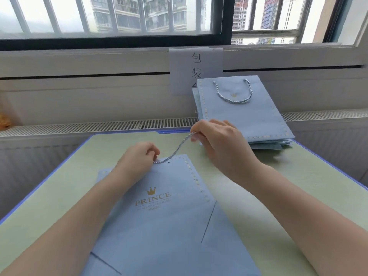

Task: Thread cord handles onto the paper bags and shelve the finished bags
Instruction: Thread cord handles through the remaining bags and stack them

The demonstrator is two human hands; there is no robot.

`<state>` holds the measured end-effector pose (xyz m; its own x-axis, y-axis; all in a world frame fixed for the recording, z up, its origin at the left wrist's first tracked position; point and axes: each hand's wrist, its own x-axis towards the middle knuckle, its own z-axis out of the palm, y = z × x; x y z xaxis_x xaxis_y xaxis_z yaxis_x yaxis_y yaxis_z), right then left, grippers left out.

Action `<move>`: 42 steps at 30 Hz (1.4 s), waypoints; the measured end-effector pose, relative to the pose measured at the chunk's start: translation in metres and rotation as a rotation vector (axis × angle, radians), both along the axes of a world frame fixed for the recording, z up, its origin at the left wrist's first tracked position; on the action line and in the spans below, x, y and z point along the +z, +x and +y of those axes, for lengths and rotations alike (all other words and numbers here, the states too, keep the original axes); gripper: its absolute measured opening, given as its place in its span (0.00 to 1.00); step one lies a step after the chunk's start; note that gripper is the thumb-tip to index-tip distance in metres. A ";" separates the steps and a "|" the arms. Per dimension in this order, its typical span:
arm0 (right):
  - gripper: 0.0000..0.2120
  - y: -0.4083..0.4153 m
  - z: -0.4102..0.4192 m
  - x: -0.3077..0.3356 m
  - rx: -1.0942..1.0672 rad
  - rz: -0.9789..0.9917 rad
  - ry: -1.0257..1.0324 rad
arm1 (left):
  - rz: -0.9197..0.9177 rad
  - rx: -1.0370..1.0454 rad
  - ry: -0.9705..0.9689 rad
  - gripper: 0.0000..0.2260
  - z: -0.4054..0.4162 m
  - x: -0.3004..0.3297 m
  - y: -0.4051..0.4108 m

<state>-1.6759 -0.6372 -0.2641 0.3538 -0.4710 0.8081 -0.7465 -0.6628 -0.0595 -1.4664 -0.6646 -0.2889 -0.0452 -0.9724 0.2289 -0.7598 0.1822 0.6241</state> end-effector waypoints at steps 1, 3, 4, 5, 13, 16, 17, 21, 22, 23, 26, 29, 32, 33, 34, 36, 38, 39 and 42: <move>0.06 0.000 0.002 0.003 0.015 -0.032 -0.101 | -0.126 -0.005 -0.005 0.07 -0.001 -0.005 0.000; 0.11 0.001 0.005 0.007 0.019 -0.073 -0.229 | -0.253 -0.046 0.030 0.08 -0.002 -0.010 -0.001; 0.12 0.001 0.006 0.009 0.020 -0.090 -0.269 | -0.237 -0.067 0.036 0.09 -0.002 -0.011 -0.001; 0.14 0.002 0.009 0.010 0.016 -0.097 -0.284 | -0.194 -0.082 0.028 0.08 -0.002 -0.011 -0.002; 0.12 0.012 0.008 -0.007 0.124 -0.017 0.167 | -0.250 0.043 -0.059 0.19 0.006 0.001 -0.007; 0.12 0.021 0.012 -0.016 0.161 0.079 0.287 | -0.279 0.028 -0.026 0.19 0.009 0.004 -0.011; 0.10 0.024 0.013 -0.018 0.167 0.094 0.304 | -0.255 0.005 0.005 0.19 0.010 0.004 -0.012; 0.07 0.029 0.014 -0.019 0.142 0.158 0.377 | -0.081 -0.099 0.108 0.16 0.015 0.010 -0.015; 0.08 0.029 0.014 -0.019 0.126 0.167 0.395 | -0.052 -0.124 0.126 0.15 0.015 0.011 -0.015; 0.09 0.030 0.014 -0.018 0.112 0.166 0.418 | -0.025 -0.146 0.145 0.13 0.016 0.012 -0.016; 0.10 0.031 0.016 -0.017 0.099 0.129 0.477 | 0.042 -0.176 0.202 0.11 0.018 0.015 -0.016; 0.11 0.032 0.017 -0.015 0.081 0.130 0.475 | 0.078 -0.169 0.236 0.10 0.016 0.016 -0.015; 0.11 0.032 0.018 -0.013 0.030 0.140 0.444 | 0.077 -0.175 0.238 0.11 0.015 0.015 -0.014; 0.11 0.032 0.018 -0.013 0.006 0.145 0.435 | 0.078 -0.176 0.238 0.11 0.015 0.015 -0.014; 0.11 0.031 0.018 -0.013 -0.019 0.150 0.432 | 0.079 -0.176 0.238 0.11 0.015 0.014 -0.015; 0.12 0.030 0.020 -0.012 -0.062 0.177 0.444 | 0.081 -0.178 0.233 0.10 0.016 0.014 -0.015; 0.13 0.030 0.022 -0.012 -0.104 0.243 0.450 | 0.077 -0.181 0.231 0.08 0.016 0.014 -0.017; 0.14 0.031 0.022 -0.012 -0.122 0.275 0.450 | 0.072 -0.181 0.230 0.07 0.016 0.013 -0.017; 0.16 0.031 0.020 -0.010 -0.108 0.273 0.497 | 0.074 -0.175 0.226 0.07 0.017 0.013 -0.018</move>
